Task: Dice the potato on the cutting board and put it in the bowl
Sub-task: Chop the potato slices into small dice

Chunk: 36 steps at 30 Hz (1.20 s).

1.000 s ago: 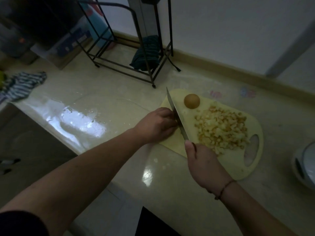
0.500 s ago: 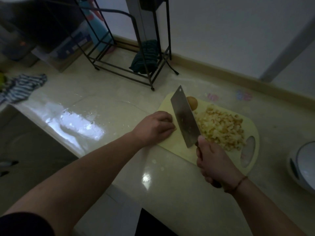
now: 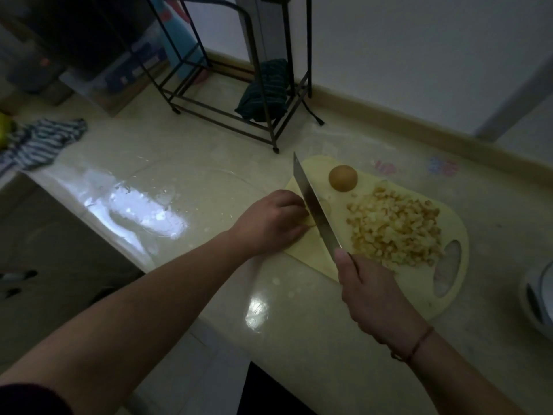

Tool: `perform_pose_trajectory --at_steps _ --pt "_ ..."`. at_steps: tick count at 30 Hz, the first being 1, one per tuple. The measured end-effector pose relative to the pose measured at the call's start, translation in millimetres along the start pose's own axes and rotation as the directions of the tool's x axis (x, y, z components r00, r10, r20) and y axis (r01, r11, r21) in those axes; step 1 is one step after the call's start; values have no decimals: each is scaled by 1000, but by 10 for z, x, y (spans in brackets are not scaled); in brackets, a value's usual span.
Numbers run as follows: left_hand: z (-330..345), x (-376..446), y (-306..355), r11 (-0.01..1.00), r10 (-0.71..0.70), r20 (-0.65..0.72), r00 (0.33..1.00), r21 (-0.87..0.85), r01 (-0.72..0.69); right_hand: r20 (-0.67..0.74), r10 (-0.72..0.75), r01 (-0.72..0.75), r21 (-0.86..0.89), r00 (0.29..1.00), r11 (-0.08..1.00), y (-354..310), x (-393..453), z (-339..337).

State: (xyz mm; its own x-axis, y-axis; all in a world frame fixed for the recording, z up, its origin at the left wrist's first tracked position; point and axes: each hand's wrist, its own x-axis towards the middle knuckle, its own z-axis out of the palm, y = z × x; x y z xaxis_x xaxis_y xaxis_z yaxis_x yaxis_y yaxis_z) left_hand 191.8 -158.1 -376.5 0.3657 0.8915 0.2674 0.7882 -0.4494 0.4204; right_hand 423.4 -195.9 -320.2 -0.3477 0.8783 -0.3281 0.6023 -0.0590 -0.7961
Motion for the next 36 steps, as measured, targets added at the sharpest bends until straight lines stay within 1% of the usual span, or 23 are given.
perform_pose_trajectory --at_steps 4,9,16,22,24,27,29,31,34,36 --pt "14 20 -9 1000 2 14 1000 -12 -2 -27 -53 51 -59 998 997 3 -25 7" --pt "5 47 -41 999 20 27 999 -32 -20 -25 -33 32 -34 999 999 34 -105 35" --pt "-2 50 -65 999 39 4 999 -33 -39 -8 11 -11 -29 1000 1000 24 -47 33" --pt "-5 43 -59 999 27 21 999 -35 -26 -12 -34 33 -84 999 996 -38 107 127" --pt "-23 50 -58 998 44 13 999 -36 -43 -20 7 -7 12 1000 1000 27 130 67" --pt "-44 64 -42 998 57 22 998 -28 -57 23 147 -148 212 989 966 99 140 -47" --pt "-39 59 -46 999 44 24 999 -28 -43 40 176 -180 253 984 951 126 139 -48" --pt "-22 49 -54 999 35 26 999 -32 -34 14 125 -125 200 992 972 117 135 -11" --pt "-17 18 -65 998 56 16 998 -17 -56 -44 24 -20 93 999 996 77 90 13" --pt "-13 -7 -63 997 80 1 997 6 -80 -46 -20 22 47 999 999 36 48 5"
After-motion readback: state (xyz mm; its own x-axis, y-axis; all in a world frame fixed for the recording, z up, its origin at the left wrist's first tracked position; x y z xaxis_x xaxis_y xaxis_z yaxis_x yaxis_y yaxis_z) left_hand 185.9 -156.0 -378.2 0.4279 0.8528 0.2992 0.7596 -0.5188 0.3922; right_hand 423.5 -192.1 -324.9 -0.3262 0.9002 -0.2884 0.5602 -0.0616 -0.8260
